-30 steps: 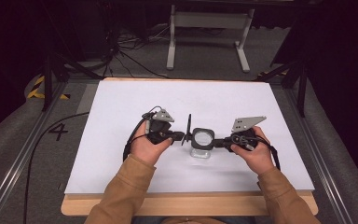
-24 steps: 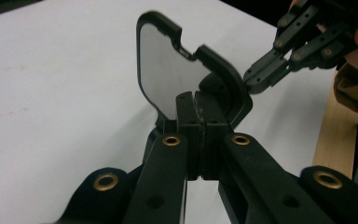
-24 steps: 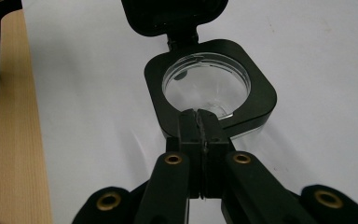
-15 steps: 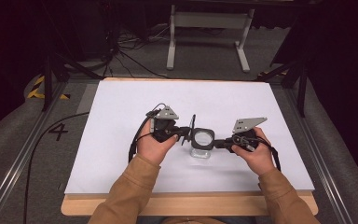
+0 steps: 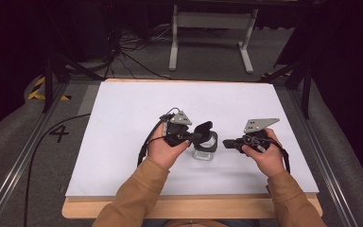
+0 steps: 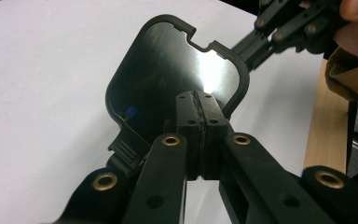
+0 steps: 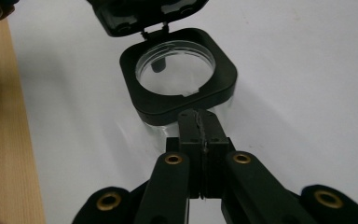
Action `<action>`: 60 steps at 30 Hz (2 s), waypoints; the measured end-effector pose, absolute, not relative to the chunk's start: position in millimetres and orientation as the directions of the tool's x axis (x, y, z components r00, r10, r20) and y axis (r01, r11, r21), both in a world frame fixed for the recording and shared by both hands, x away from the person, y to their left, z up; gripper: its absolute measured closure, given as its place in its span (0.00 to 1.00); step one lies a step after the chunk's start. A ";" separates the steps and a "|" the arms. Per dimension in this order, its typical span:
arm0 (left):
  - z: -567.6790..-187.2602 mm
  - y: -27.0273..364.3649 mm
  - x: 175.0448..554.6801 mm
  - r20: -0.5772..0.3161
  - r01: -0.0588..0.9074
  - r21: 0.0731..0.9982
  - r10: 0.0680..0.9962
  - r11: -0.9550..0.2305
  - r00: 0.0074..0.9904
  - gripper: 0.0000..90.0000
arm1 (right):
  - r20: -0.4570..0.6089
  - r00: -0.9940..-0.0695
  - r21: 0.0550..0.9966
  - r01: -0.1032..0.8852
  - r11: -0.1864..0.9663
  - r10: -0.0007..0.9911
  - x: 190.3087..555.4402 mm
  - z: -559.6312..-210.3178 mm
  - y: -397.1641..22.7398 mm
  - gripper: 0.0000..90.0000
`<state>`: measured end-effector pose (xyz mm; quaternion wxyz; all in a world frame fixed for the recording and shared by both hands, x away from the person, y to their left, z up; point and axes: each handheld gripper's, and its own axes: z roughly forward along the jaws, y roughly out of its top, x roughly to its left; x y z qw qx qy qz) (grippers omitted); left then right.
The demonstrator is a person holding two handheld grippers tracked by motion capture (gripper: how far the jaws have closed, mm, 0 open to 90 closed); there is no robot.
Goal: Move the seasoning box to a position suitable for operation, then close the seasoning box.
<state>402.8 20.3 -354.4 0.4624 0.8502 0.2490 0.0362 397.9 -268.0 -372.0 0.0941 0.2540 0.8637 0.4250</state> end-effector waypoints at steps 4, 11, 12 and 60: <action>-359.1 14.1 404.2 -0.174 0.395 0.786 0.444 -0.475 0.879 0.99 | 0.056 -0.840 0.791 0.367 0.489 0.540 397.1 -368.7 -276.6 1.00; -368.3 5.3 407.6 -0.185 0.405 0.762 0.429 -0.506 0.884 0.99 | 0.057 -0.832 0.796 0.371 0.478 0.551 396.0 -367.4 -282.5 1.00; -367.9 5.6 408.2 -0.187 0.406 0.760 0.428 -0.508 0.884 0.99 | 0.057 -0.832 0.796 0.371 0.478 0.552 395.9 -367.6 -282.5 1.00; -406.9 40.4 440.9 -0.278 0.493 0.589 0.413 -0.640 0.867 1.00 | 0.063 -0.811 0.805 0.385 0.451 0.581 396.8 -368.9 -298.0 1.00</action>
